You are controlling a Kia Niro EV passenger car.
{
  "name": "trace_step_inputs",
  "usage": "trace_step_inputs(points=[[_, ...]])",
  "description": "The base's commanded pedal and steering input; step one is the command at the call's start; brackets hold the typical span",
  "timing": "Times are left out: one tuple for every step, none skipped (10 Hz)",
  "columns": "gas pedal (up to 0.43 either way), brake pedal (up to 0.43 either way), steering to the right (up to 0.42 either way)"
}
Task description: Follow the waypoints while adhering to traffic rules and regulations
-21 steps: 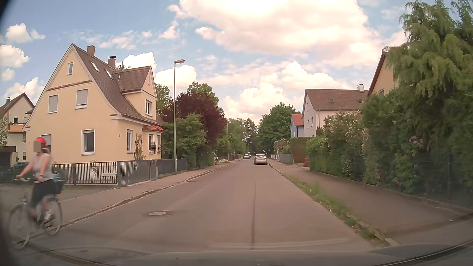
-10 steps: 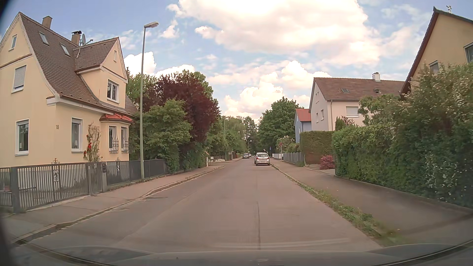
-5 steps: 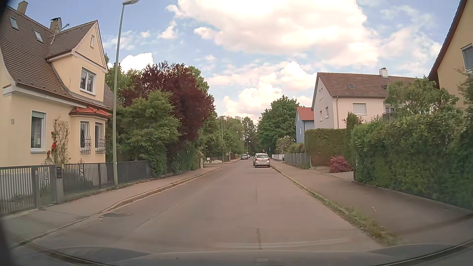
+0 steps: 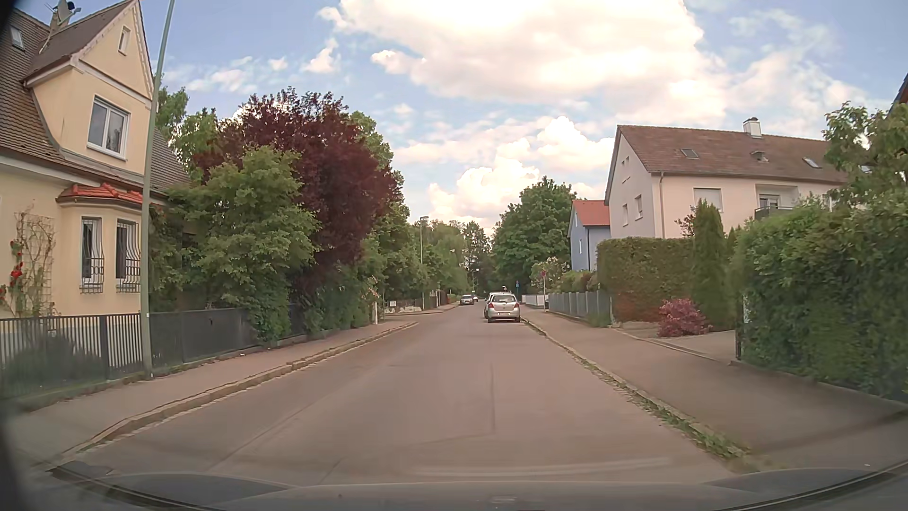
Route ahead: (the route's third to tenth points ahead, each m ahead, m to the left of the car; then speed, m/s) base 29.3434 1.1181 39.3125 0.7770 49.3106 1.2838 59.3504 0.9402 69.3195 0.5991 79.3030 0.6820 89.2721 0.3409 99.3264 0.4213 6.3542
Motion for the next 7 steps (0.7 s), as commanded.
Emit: trace_step_inputs(points=[[0.039,0.018,0.005],[0.039,0.018,0.004],[0.039,0.018,0.001],[0.039,0.018,0.001],[0.047,0.018,0.003],[0.047,0.018,0.004],[0.047,0.018,0.004]])
